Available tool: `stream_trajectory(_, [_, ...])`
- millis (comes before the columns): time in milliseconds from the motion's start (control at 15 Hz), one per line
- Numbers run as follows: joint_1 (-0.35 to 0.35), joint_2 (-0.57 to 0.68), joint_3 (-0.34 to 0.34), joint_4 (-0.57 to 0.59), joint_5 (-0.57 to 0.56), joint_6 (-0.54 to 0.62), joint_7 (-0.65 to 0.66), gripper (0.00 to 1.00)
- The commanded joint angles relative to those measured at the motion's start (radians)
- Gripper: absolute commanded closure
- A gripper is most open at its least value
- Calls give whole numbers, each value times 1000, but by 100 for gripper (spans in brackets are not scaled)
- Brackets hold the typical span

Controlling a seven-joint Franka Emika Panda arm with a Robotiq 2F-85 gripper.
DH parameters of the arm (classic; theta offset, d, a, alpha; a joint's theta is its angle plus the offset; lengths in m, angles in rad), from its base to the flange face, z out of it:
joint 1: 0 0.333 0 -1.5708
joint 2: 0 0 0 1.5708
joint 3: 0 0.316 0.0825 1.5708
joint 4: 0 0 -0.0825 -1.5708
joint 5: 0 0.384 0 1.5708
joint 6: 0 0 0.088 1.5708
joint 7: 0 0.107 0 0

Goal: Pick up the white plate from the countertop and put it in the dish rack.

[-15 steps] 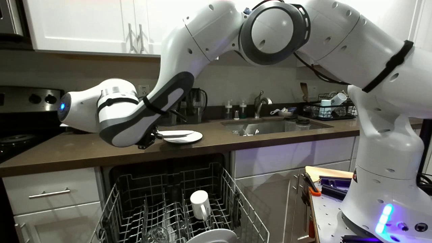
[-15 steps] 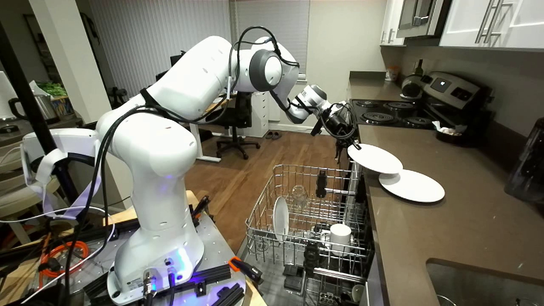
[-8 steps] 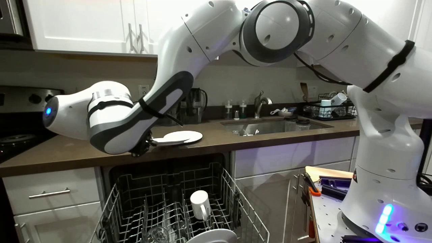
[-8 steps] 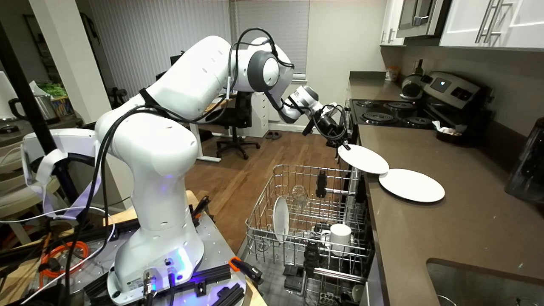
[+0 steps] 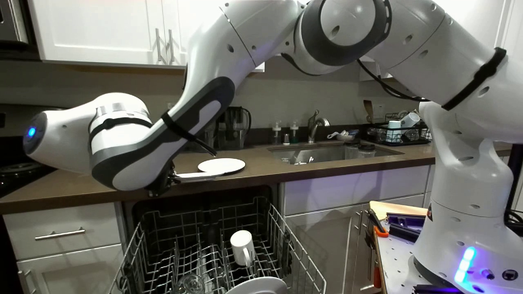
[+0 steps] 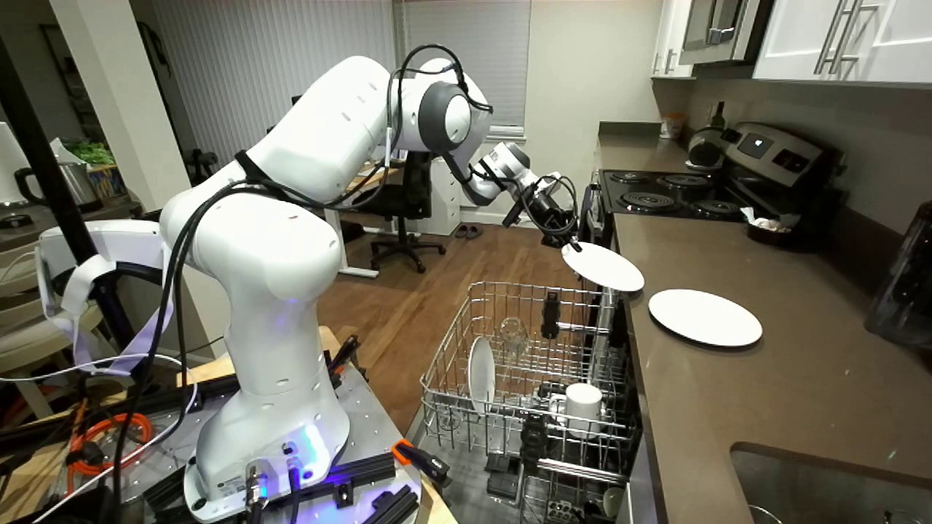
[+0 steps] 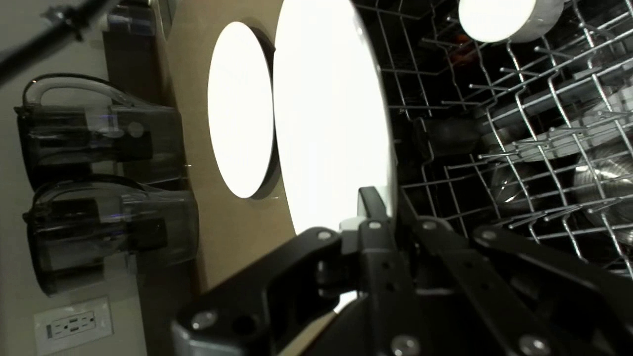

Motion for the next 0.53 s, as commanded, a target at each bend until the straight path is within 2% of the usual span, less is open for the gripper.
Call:
stream_trajectory(0, [-15,-103,27,-115,19,70,-27,94])
stream_trajectory(267, [-48,-185,57,-228,54,210,-37,94])
stream_trajectory(467, [-67,-246,61,-304,86,265,-46,94])
